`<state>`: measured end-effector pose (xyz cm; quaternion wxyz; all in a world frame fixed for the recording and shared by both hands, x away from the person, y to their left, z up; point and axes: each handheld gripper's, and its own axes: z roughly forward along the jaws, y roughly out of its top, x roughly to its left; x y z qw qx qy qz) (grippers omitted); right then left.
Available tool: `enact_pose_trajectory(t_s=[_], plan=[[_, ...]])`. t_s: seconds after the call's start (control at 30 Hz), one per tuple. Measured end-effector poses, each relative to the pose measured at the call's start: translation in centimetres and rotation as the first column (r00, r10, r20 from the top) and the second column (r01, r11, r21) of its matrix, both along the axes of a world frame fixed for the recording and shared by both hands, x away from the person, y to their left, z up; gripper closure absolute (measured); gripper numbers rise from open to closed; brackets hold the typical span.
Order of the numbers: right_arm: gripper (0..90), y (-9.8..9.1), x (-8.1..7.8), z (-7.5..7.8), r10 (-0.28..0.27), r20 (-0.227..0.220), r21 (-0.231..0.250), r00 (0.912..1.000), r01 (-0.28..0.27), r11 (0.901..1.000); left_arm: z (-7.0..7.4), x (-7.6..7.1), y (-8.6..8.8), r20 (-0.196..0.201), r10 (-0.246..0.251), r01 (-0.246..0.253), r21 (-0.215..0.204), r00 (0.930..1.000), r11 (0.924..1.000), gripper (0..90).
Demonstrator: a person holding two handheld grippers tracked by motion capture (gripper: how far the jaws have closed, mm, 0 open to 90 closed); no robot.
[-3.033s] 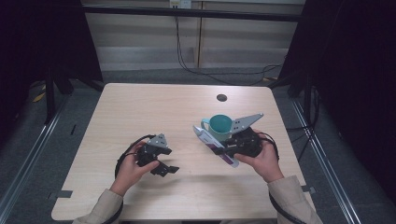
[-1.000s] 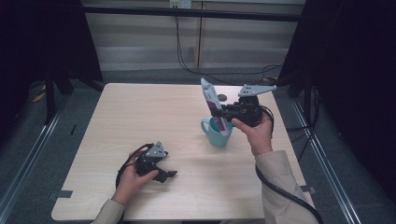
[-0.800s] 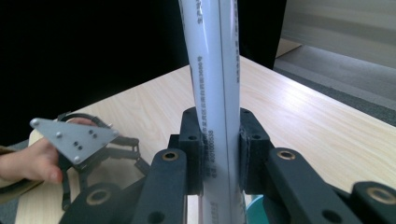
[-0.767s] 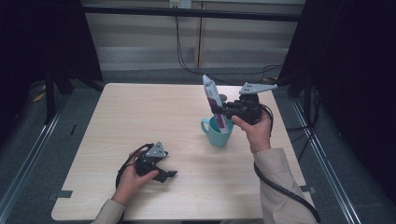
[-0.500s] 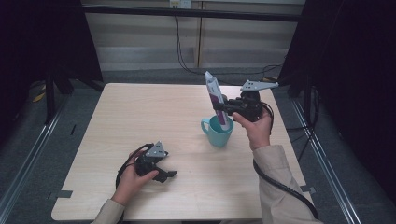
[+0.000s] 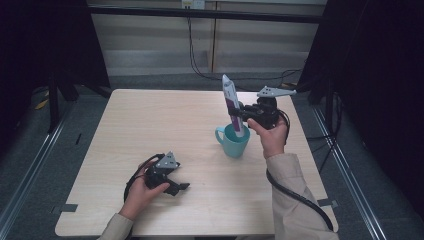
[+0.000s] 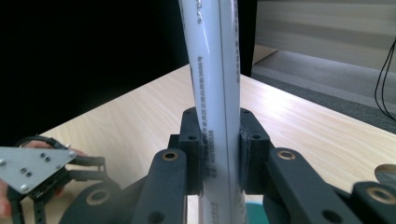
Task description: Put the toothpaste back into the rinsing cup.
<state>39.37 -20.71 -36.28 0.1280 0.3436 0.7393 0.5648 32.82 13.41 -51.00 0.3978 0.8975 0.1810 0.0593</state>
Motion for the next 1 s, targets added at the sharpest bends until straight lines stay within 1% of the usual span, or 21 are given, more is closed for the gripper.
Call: enact_pose_trajectory(t_s=[0.03, 0.1, 0.27, 0.4, 0.57, 0.6, 0.8, 1.0], plan=[[74.8, 0.0, 0.1, -0.1, -0.002, -0.002, 0.008, 1.0000, 0.002, 1.0000, 0.0, 0.0, 0.0, 0.000, 0.000, 0.000, 0.000, 1.0000, 1.0000, 15.1], [74.8, -0.1, 0.2, -0.2, -0.010, 0.001, 0.004, 1.0000, 0.010, 0.9999, 0.0, 0.0, 0.0, 0.000, 0.000, 0.000, 0.000, 1.0000, 1.0000, 15.1], [74.7, -0.4, 0.5, -0.4, -0.020, 0.001, 0.012, 0.9998, 0.020, 0.9997, 0.0, 0.0, 0.0, 0.000, 0.001, -0.001, -0.001, 1.0000, 1.0000, 15.1], [74.7, -0.5, 0.6, -0.8, -0.029, -0.002, 0.003, 0.9996, 0.029, 0.9996, 0.0, 0.0, 0.0, -0.001, 0.001, -0.001, -0.001, 1.0000, 1.0000, 15.1], [74.7, -0.7, 0.7, -1.5, -0.035, -0.005, 0.003, 0.9994, 0.035, 0.9994, 0.0, 0.0, 0.0, -0.002, 0.001, -0.001, 0.000, 1.0000, 1.0000, 15.1], [74.7, -0.7, 0.7, -1.7, -0.037, 0.002, -0.003, 0.9993, 0.037, 0.9993, 0.0, 0.0, 0.0, -0.003, -0.001, 0.001, 0.002, 1.0000, 1.0000, 15.1], [74.7, -0.8, 0.8, -2.4, -0.039, -0.008, 0.003, 0.9992, 0.039, 0.9992, 0.0, 0.0, 0.0, -0.001, -0.005, 0.005, 0.009, 1.0000, 0.9999, 15.1], [74.6, -0.6, 0.9, -3.3, -0.040, -0.014, -0.014, 0.9991, 0.039, 0.9991, 0.1, 0.0, 0.0, -0.001, -0.005, 0.005, 0.008, 1.0000, 1.0000, 15.1]])
